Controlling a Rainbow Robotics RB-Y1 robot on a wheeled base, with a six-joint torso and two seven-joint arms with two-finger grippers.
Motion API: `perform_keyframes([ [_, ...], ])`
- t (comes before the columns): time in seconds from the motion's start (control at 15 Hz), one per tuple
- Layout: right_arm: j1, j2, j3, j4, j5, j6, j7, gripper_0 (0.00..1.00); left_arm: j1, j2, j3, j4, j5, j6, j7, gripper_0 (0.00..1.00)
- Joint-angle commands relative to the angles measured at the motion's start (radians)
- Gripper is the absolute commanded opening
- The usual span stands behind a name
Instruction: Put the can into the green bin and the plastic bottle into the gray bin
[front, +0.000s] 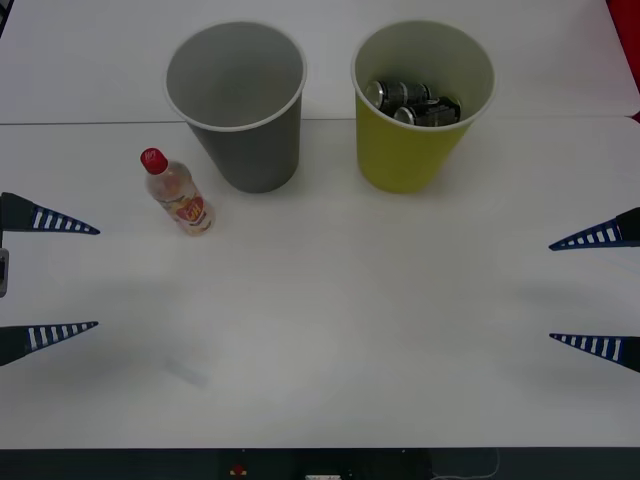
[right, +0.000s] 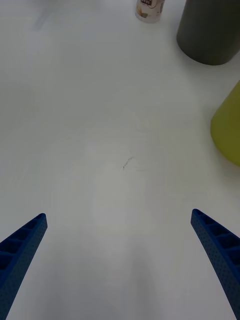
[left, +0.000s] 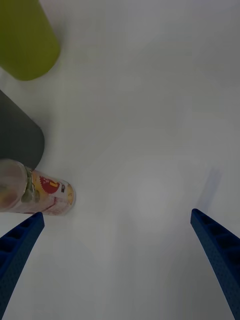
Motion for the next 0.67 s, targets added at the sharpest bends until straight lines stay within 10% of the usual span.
perform_keyframes([
  [0.07,0.000,0.000,0.000,0.000,0.000,0.000,0.000,1.00,0.003,0.001,-0.030,0.023,0.021,0.032,0.006,1.00],
  [0.67,0.000,0.000,0.000,0.000,0.000,0.000,0.000,1.00,0.002,-0.145,-0.165,0.136,0.232,0.147,0.045,1.00],
])
